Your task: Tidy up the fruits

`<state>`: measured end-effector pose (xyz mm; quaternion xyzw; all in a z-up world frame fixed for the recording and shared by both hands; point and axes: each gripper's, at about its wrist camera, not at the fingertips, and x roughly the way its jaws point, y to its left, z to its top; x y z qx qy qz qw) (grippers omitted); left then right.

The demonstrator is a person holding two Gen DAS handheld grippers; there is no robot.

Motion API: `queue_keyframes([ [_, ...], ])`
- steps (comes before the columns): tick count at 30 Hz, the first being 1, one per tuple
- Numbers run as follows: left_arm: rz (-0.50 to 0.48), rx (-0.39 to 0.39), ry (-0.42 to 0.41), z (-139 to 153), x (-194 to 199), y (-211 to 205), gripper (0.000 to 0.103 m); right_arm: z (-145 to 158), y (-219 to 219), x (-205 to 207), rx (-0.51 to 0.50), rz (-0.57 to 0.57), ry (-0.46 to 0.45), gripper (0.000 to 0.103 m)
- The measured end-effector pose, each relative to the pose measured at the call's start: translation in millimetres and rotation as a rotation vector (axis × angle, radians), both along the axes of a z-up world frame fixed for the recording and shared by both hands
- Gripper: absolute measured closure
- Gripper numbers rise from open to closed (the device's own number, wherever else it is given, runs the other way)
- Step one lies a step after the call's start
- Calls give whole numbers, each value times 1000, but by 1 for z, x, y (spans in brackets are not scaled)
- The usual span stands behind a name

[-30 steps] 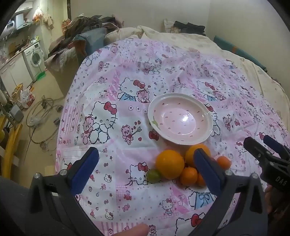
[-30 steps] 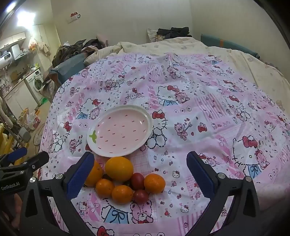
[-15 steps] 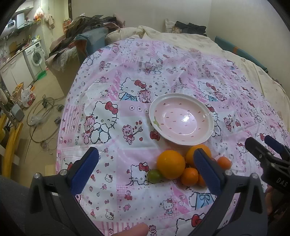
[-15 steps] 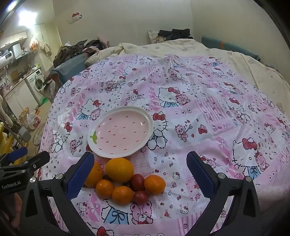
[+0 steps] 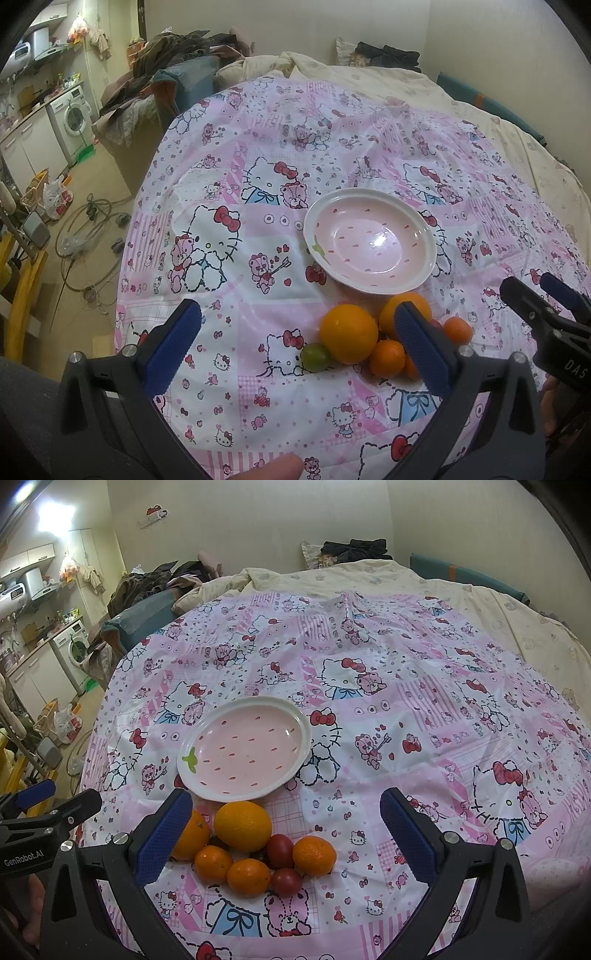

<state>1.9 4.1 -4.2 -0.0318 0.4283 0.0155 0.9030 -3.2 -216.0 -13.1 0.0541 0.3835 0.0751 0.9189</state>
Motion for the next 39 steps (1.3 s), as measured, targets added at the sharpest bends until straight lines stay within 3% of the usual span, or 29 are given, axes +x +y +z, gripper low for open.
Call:
queue_keyframes([
  [39,-1,8,0,0,0,-1,0,3,0,1,1,-2,0,0],
])
